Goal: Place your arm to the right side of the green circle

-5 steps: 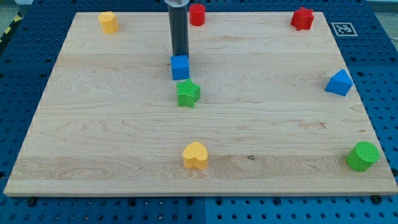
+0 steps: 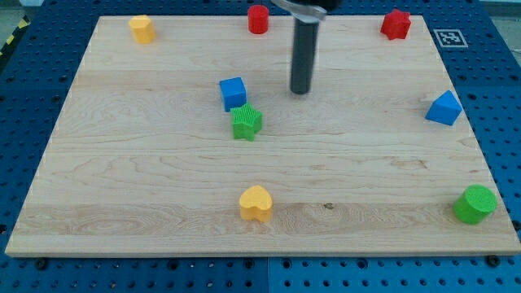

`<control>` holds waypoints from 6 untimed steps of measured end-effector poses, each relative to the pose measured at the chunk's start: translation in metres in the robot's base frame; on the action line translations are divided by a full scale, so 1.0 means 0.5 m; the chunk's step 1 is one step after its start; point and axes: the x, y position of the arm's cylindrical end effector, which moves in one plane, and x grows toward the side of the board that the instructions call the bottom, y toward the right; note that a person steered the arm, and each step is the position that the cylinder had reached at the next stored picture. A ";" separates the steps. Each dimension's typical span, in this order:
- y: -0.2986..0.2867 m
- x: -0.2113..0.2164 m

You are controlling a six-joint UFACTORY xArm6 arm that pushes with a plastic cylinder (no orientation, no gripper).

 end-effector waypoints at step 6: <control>0.513 0.373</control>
